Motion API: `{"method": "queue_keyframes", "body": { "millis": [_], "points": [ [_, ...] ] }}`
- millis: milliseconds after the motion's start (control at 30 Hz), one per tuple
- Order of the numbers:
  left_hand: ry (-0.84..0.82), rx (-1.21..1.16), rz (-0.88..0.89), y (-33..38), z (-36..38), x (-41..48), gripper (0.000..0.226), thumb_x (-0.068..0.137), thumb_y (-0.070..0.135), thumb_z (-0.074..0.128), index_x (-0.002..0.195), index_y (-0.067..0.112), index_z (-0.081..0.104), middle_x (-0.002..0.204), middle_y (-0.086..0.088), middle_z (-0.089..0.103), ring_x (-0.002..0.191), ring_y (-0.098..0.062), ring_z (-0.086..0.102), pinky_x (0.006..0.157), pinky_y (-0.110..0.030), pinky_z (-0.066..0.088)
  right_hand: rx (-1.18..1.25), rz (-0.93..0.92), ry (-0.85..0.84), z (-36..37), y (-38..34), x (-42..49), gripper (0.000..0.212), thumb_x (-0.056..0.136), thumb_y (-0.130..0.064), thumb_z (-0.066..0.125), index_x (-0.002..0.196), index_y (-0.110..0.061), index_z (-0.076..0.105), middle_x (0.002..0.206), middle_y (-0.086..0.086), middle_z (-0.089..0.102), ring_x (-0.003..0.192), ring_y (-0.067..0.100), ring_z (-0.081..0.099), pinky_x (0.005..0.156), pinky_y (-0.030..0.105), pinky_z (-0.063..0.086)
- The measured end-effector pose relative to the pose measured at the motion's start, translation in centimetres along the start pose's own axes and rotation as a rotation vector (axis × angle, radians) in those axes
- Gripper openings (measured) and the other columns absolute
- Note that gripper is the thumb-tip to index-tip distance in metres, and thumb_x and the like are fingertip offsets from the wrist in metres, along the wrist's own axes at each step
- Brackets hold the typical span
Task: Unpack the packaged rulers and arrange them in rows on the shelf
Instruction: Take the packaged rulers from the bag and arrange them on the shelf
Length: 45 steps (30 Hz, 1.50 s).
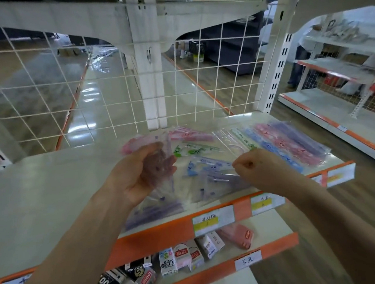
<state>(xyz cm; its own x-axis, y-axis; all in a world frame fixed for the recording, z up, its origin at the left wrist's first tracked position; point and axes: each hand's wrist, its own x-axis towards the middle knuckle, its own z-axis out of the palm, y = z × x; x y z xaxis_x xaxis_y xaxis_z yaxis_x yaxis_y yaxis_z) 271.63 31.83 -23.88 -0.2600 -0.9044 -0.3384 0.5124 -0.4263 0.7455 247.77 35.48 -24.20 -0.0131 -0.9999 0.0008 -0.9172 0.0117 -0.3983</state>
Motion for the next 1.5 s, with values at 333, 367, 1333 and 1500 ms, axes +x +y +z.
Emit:
{"method": "queue_keyframes", "body": {
  "millis": [333,367,1333,1500],
  "points": [
    [-0.064,-0.231,0.122,0.7,-0.8,-0.9,0.034,0.094,0.005,0.049,0.072,0.003,0.074,0.07,-0.008,0.071,0.062,-0.012,0.069,0.076,-0.02,0.052,0.682,-0.107,-0.23,1.3,-9.8,-0.4,0.028,0.095,-0.029,0.054,0.079,-0.009,0.066,0.07,-0.005,0.065,0.066,0.002,0.064,0.066,0.018,0.05],
    [-0.064,-0.237,0.136,0.8,-1.0,-1.0,0.031,0.094,0.005,0.05,0.075,0.005,0.074,0.073,-0.008,0.071,0.065,-0.012,0.069,0.077,-0.021,0.053,0.699,-0.129,-0.234,1.6,-10.3,-0.3,0.026,0.095,-0.026,0.053,0.074,-0.015,0.064,0.065,-0.007,0.064,0.066,0.002,0.064,0.067,0.02,0.051],
    [-0.036,-0.097,0.282,3.1,-5.4,-4.7,0.019,0.076,-0.005,0.057,0.079,0.009,0.069,0.089,-0.012,0.073,0.072,-0.023,0.071,0.063,-0.028,0.059,0.264,-0.606,0.282,4.2,-11.7,2.5,0.037,0.083,-0.018,0.068,0.12,-0.019,0.061,0.088,-0.005,0.061,0.081,0.015,0.06,0.076,0.04,0.052],
    [0.098,-0.126,0.262,3.1,-5.9,-4.6,0.018,0.092,-0.007,0.044,0.092,0.005,0.057,0.082,-0.015,0.07,0.069,-0.025,0.07,0.07,-0.034,0.058,0.196,-0.495,0.147,3.4,-11.9,1.8,0.036,0.083,-0.032,0.069,0.117,-0.024,0.063,0.085,-0.015,0.063,0.085,0.013,0.062,0.081,0.035,0.049]
  ]
}}
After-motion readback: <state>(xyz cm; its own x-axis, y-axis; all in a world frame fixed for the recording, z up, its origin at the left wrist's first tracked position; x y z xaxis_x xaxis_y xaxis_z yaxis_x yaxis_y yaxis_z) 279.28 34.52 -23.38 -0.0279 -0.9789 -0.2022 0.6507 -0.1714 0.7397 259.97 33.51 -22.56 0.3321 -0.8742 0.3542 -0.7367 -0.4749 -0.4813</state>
